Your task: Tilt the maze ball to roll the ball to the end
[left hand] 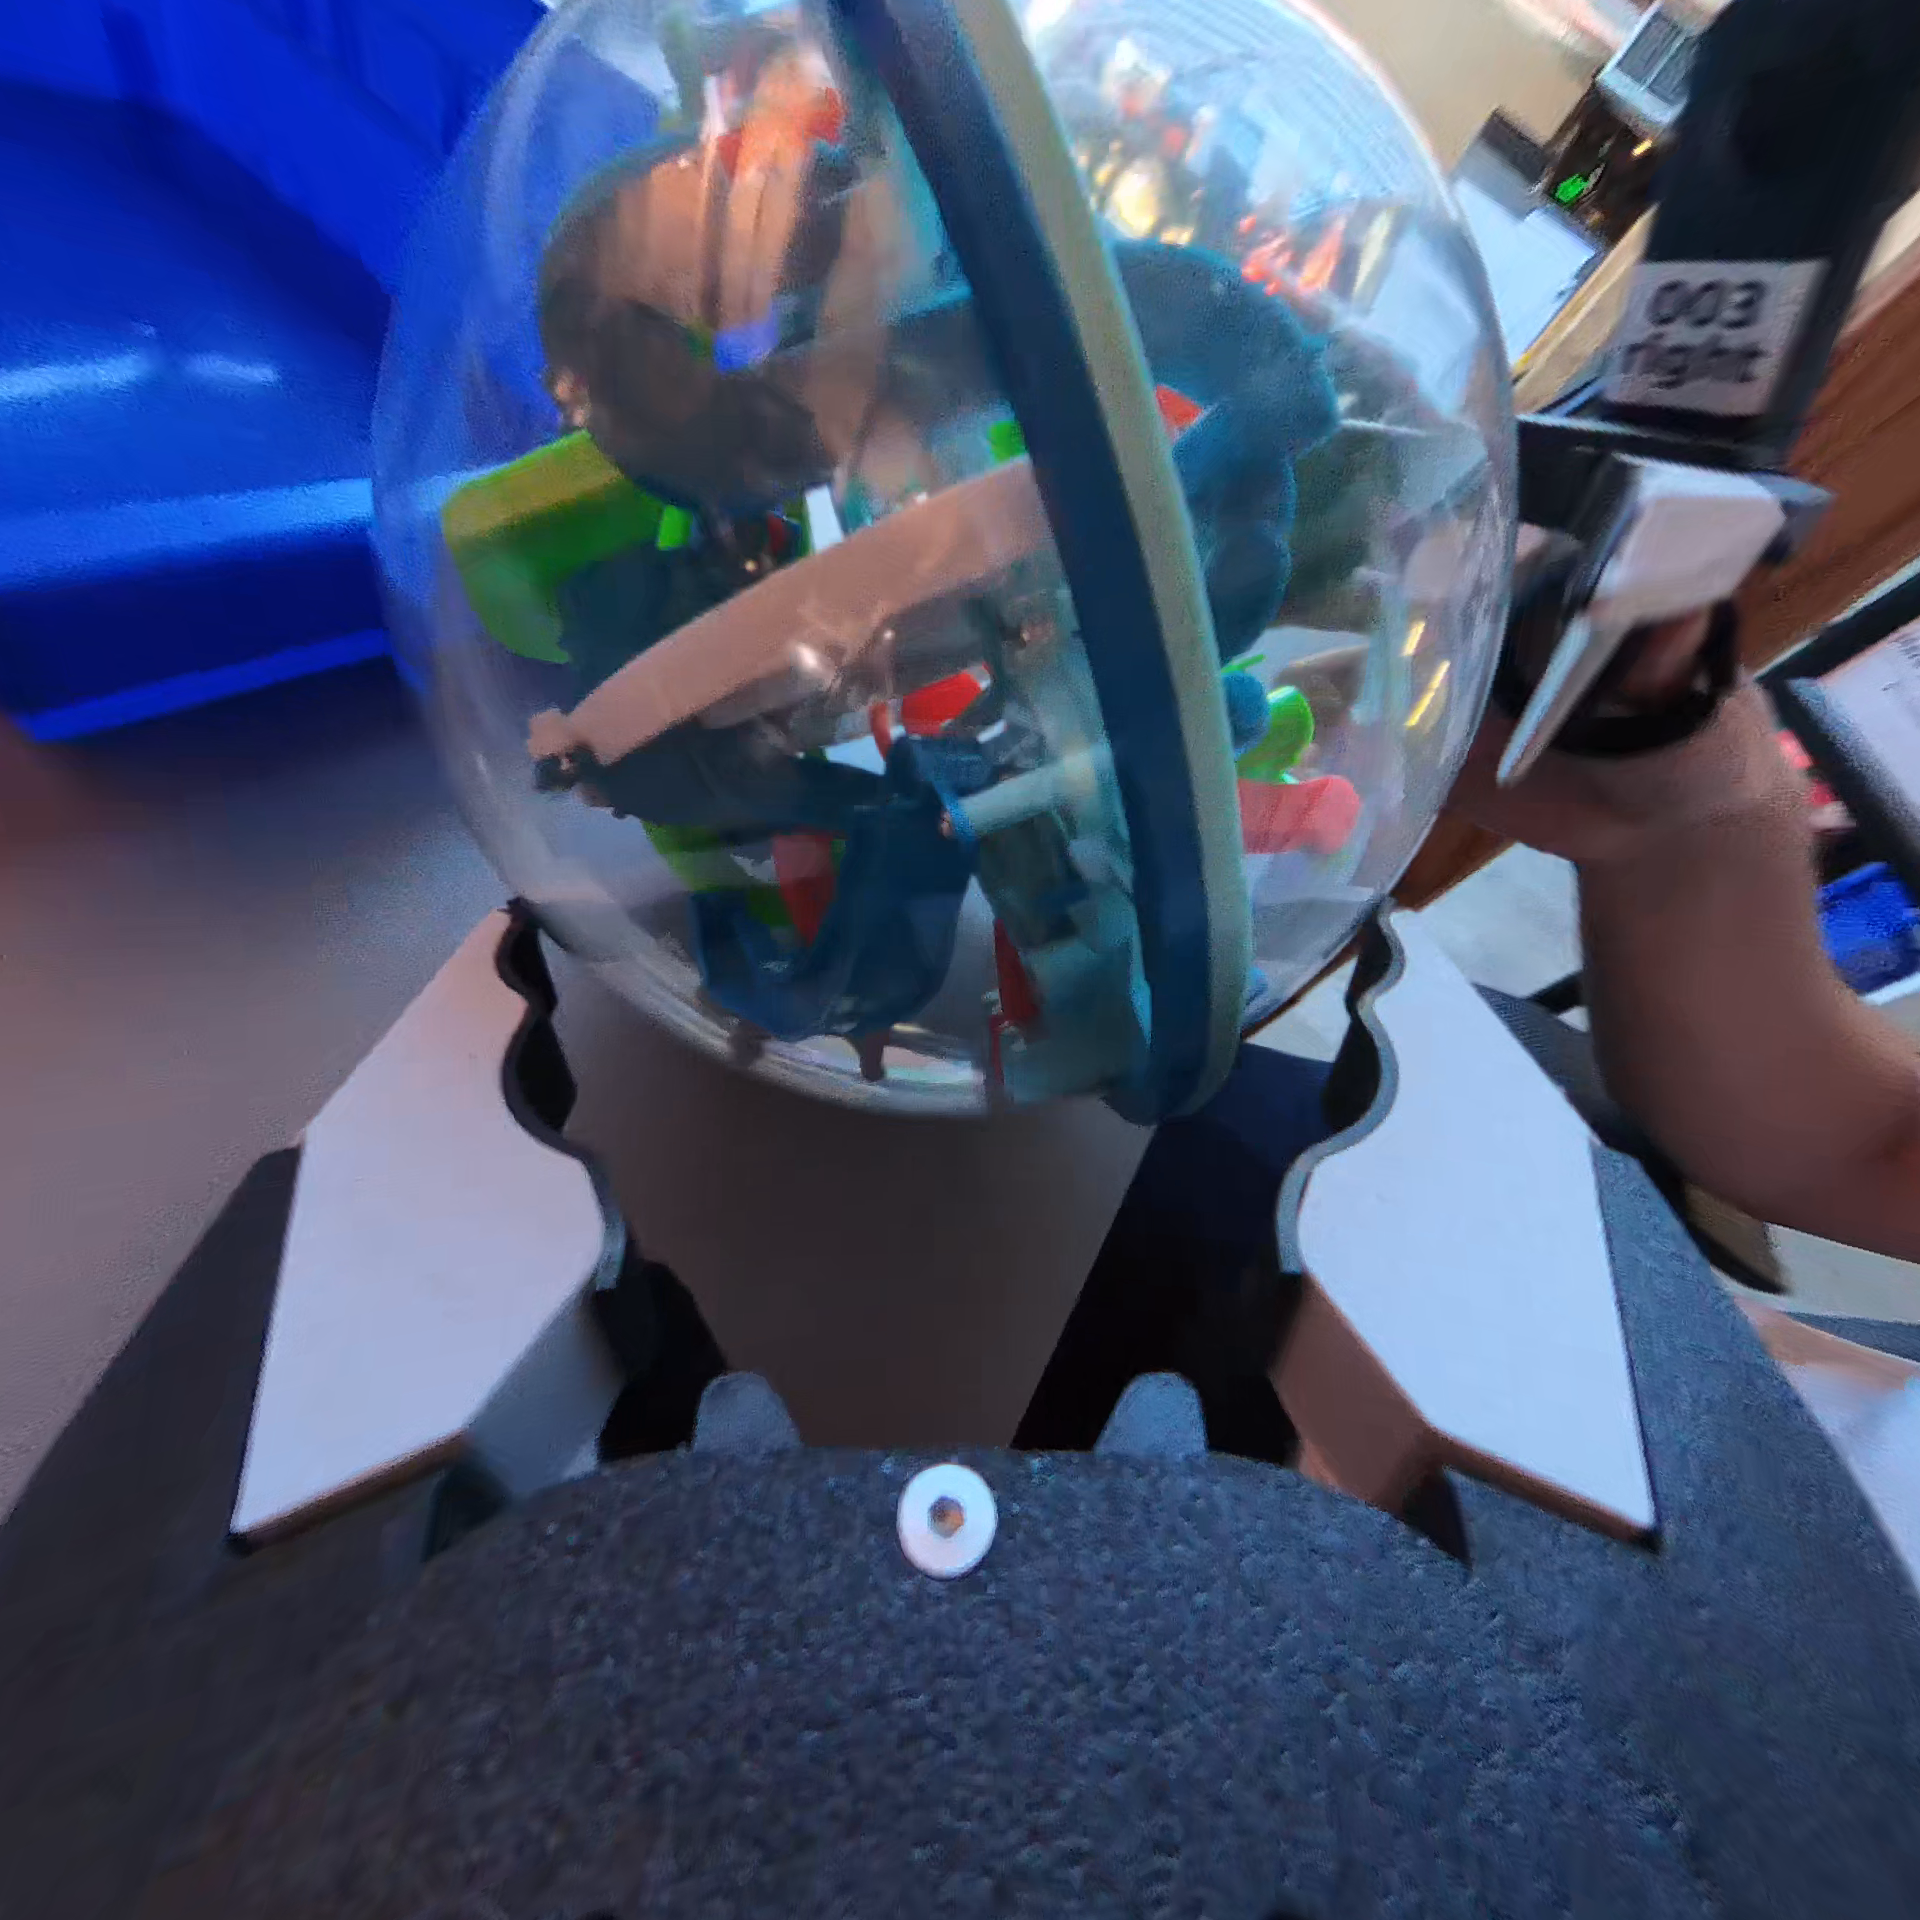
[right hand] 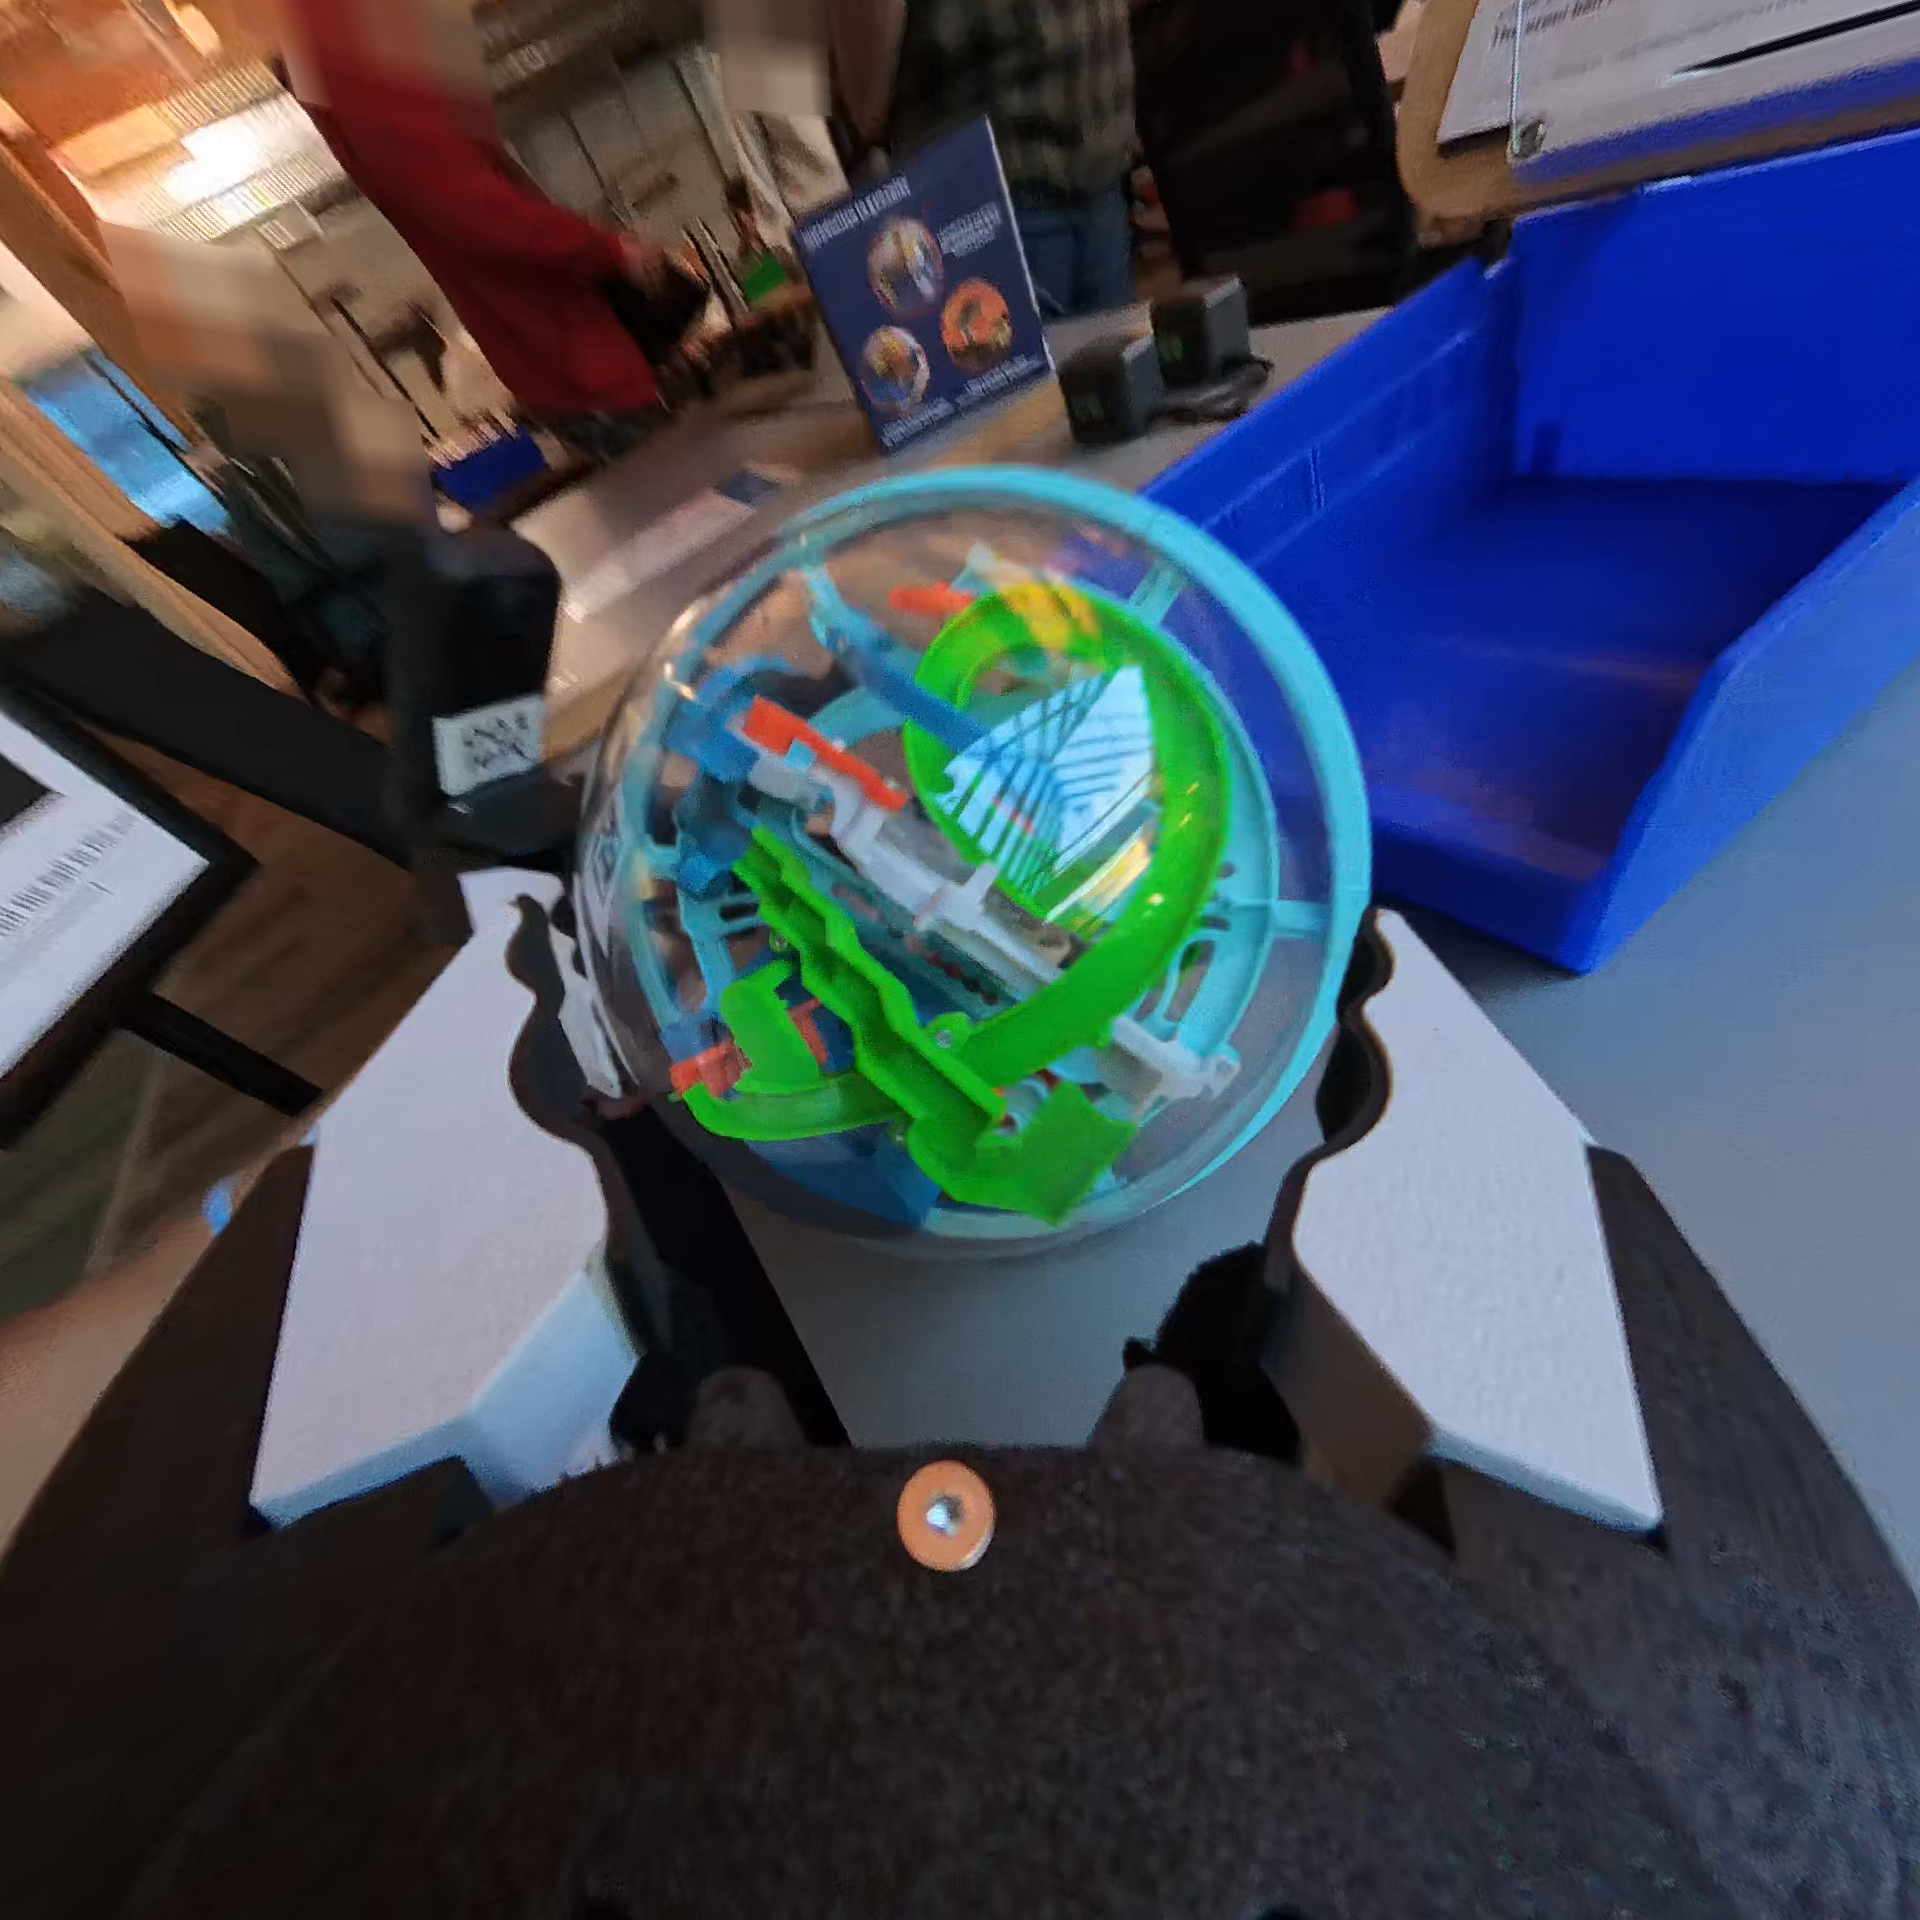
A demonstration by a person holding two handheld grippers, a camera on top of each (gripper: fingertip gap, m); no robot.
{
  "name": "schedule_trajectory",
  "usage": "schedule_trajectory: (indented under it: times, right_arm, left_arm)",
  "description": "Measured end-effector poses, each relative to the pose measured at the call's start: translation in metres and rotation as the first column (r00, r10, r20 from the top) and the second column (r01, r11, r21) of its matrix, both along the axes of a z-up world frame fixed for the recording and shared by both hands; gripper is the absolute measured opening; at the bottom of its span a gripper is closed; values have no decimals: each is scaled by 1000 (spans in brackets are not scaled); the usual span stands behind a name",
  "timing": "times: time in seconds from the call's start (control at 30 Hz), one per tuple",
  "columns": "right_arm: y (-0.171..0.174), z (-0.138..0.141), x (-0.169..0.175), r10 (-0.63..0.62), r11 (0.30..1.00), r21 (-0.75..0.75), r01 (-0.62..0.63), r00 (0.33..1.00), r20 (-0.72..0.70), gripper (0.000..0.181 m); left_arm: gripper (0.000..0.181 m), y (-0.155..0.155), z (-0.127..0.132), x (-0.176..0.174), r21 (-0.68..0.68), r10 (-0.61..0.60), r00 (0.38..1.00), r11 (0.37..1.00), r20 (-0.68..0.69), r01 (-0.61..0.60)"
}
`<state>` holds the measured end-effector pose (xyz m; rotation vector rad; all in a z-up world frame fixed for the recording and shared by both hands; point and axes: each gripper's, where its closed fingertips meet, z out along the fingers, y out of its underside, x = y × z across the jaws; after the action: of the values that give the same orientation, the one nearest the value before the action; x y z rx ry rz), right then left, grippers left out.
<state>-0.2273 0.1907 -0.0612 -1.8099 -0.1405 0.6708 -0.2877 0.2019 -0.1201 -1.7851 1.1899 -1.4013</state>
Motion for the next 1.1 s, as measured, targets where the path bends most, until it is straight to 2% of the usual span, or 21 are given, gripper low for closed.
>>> schedule_trajectory:
  times: [0.07,0.13,0.23,0.37,0.53,0.63,0.73,0.83,0.9,1.0,1.1]
  right_arm:
    - [-1,13,24,11,1000,18,-10,997,-76,143]
    - [-3,24,56,-19,997,71,26,995,-97,134]
    - [-11,25,83,-35,994,96,45,994,-101,134]
    - [-19,16,85,13,998,69,-10,999,-50,131]
    - [-22,7,66,87,992,83,-92,994,64,137]
    - [-19,1,48,135,988,66,-141,987,84,139]
    - [-21,-9,28,178,984,7,-178,984,30,144]
    - [-20,-11,21,148,989,-3,-148,988,38,146]
    - [-19,-6,21,129,992,0,-129,992,0,146]
    - [-17,-5,25,105,994,12,-104,994,-39,152]
    - [-21,-9,30,152,986,70,-151,988,-1,154]
  left_arm:
    - [145,3,0,-4,-61,-12,1000,998,18,13]
    - [145,8,3,-3,-104,-19,999,994,43,23]
    - [144,14,7,1,-131,-33,997,990,75,43]
    - [143,17,10,3,-142,-47,995,988,88,59]
    - [142,14,8,1,-123,-43,996,991,81,53]
    - [141,5,6,0,-25,-19,998,999,56,20]
    - [141,-4,6,3,99,44,998,994,37,-47]
    - [140,-12,11,11,169,144,989,975,34,-148]
    - [139,-19,12,16,257,193,981,947,31,-194]
    - [131,-35,7,23,477,201,979,862,-11,-172]
    - [153,-51,5,30,581,169,985,806,-40,-114]
